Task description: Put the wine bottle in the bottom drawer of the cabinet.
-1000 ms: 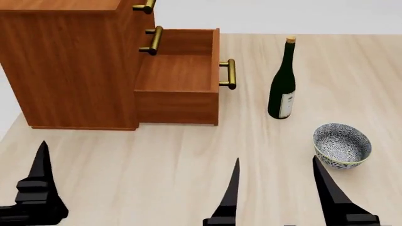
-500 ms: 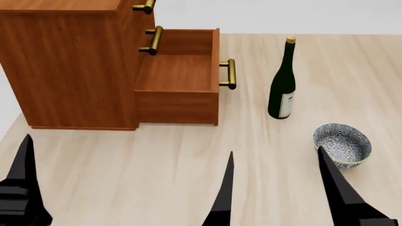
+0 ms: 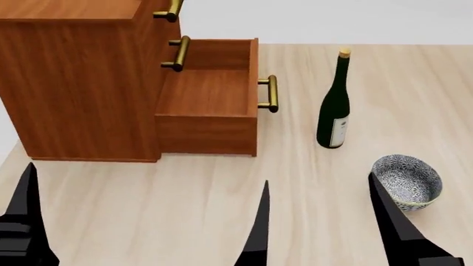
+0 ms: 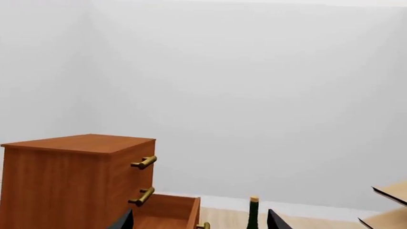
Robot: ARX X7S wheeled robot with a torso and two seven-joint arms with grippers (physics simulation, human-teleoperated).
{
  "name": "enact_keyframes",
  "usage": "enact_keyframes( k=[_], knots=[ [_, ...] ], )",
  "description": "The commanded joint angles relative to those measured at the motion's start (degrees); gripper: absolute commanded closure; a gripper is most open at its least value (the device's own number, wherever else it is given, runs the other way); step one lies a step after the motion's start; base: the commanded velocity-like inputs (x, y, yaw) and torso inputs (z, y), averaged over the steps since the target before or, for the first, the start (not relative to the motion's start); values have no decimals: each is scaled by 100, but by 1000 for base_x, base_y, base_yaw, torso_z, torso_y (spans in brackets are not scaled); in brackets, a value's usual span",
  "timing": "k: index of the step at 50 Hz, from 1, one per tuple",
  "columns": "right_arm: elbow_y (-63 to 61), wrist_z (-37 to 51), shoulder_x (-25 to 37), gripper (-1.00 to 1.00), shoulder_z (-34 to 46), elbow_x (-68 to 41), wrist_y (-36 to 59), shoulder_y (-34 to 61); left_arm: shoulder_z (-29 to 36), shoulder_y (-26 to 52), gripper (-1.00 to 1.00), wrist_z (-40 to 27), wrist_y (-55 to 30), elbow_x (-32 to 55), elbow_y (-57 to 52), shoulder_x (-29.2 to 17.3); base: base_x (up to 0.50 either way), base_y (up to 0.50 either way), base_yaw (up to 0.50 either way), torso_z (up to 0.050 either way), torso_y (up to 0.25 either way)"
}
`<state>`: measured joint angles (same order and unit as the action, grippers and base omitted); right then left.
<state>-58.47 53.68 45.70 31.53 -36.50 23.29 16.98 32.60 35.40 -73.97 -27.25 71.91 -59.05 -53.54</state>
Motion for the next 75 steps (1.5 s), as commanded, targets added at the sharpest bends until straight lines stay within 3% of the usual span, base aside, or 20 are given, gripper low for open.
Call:
enact_keyframes(
  k=[1,75],
  knots=[
    [69,20,59,-100,180,52,-121,45,125,-3,-100,1,151,-72,28,-76,289,0,0,0,0],
    [119,195,243,-100,445,73,-402,163,557,286,-100,-66,411,-203,-12,-78,274,45,0,0,0]
  ],
)
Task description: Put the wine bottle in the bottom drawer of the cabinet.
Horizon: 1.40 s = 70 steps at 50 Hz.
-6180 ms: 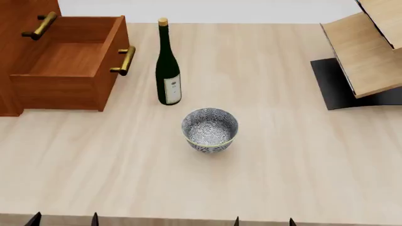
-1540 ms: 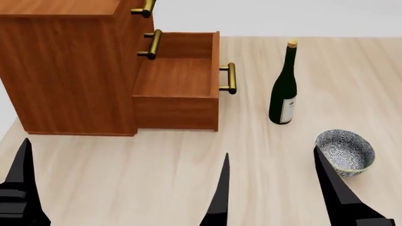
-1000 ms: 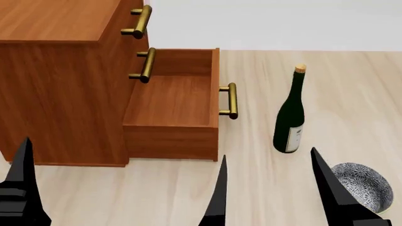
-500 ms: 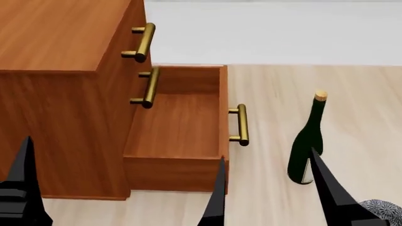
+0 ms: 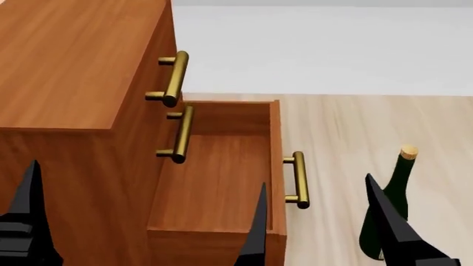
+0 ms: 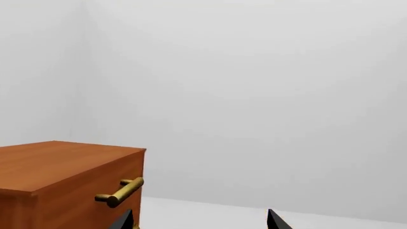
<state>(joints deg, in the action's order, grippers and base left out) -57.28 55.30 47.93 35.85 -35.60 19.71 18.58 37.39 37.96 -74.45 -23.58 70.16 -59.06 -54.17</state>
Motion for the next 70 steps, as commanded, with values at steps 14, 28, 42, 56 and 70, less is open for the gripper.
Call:
enact_keyframes(
  k=[14,28,42,56,70],
  knots=[
    [-3,83,54,-100,33,-31,-63,19,190,91,-100,-45,109,-41,-11,-49,266,0,0,0,1],
    [-42,121,88,-100,70,-107,-54,67,306,164,-100,-93,161,-30,-30,-87,261,0,0,0,0],
    [-95,245,197,-100,-52,-363,-50,216,2573,1662,-100,-537,1219,-184,-92,-677,9,0,0,0,0],
    [-181,564,507,-100,-282,-910,-30,541,8646,5830,-100,-1553,3741,-1276,-93,-742,0,0,0,0,0],
    [83,560,809,-100,-565,-1120,-355,512,9227,6116,-100,-1554,3982,-1563,-93,-750,0,0,0,0,0]
  ],
)
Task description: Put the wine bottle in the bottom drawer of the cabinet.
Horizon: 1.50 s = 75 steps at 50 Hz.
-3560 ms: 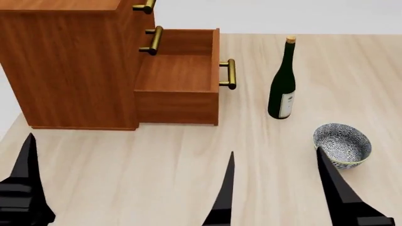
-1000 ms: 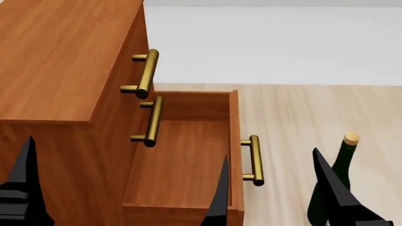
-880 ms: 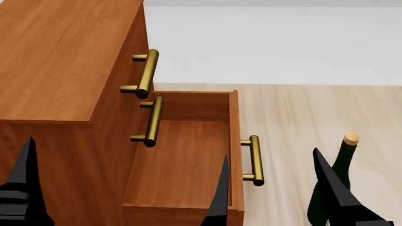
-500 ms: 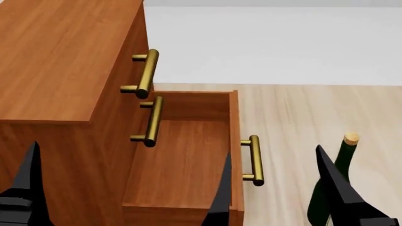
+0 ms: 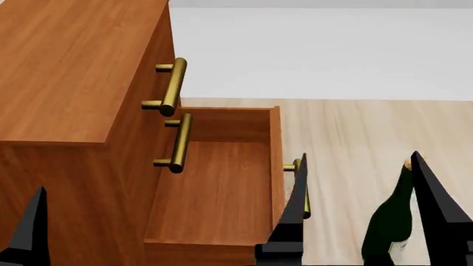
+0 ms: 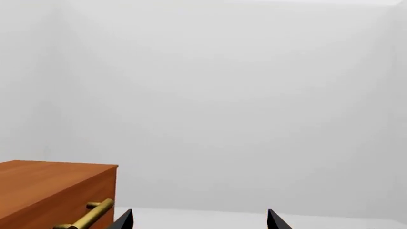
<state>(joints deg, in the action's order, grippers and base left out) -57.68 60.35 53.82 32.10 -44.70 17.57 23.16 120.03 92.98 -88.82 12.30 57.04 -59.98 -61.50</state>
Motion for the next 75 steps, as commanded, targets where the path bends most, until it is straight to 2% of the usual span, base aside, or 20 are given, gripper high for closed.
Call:
enact_keyframes(
  k=[1,9,23,29,37,39,47,62,68,75],
  knots=[
    [142,72,226,-100,-198,-277,-97,102,912,585,-100,-117,384,-238,-2,-6,0,0,0,0,0],
    [468,-67,243,-100,-306,-519,-176,239,1133,924,-100,-117,603,-192,-2,74,0,0,0,0,0],
    [1020,-129,24,-100,-297,-784,59,617,1192,872,-100,-117,616,-217,-2,282,0,0,0,0,0],
    [1204,-180,2,-100,-344,-861,26,646,1103,574,-100,-117,496,-355,-2,325,0,0,0,0,0],
    [1456,-298,-53,-100,-312,-913,50,668,1331,583,-100,-117,557,-486,-2,318,0,0,0,0,0],
    [1508,-310,-86,-100,-303,-954,73,697,1318,592,-100,-117,676,-412,-2,448,0,0,0,0,0],
    [1845,-356,-142,-100,-371,-1166,59,713,941,504,-100,-117,429,-211,-2,513,0,0,0,0,0],
    [2432,-605,-304,-100,-369,-1134,16,815,660,124,-100,-117,343,-329,-2,441,0,0,0,0,0],
    [2574,-668,-324,-100,-395,-1131,-52,769,153,-301,-100,-117,143,-256,-2,522,0,0,0,0,0],
    [2985,-901,-456,-100,-383,-1140,-113,827,164,-286,-100,-117,137,-235,-2,535,0,0,0,0,0]
  ],
)
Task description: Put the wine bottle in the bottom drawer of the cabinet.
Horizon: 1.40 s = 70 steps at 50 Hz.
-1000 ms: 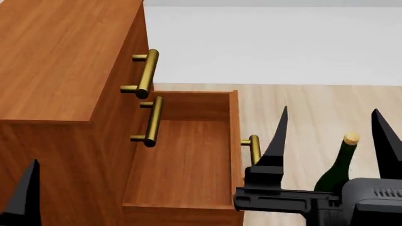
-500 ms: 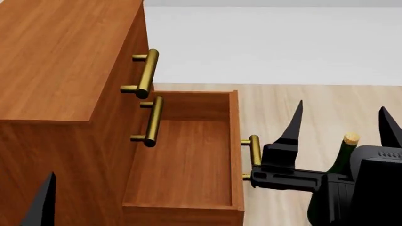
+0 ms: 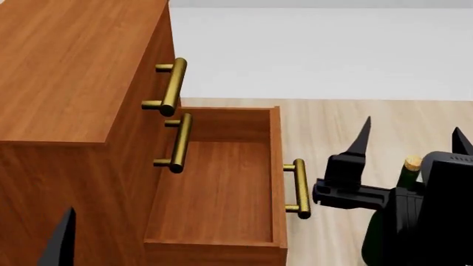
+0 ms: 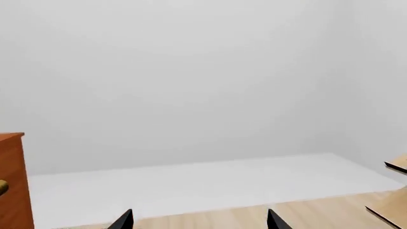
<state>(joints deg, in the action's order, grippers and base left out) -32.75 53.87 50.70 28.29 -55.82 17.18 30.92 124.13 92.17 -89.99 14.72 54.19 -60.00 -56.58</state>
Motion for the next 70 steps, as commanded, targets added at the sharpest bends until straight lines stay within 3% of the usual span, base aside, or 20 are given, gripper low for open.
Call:
enact_keyframes(
  k=[1,70],
  knots=[
    [556,-280,-168,-100,-14,-74,-82,56,-246,-198,-100,0,-100,55,0,50,0,0,0,0,0],
    [2044,-848,-567,-100,166,247,-478,-502,-1063,-1287,-100,0,-504,-90,0,122,0,0,0,0,0]
  ],
)
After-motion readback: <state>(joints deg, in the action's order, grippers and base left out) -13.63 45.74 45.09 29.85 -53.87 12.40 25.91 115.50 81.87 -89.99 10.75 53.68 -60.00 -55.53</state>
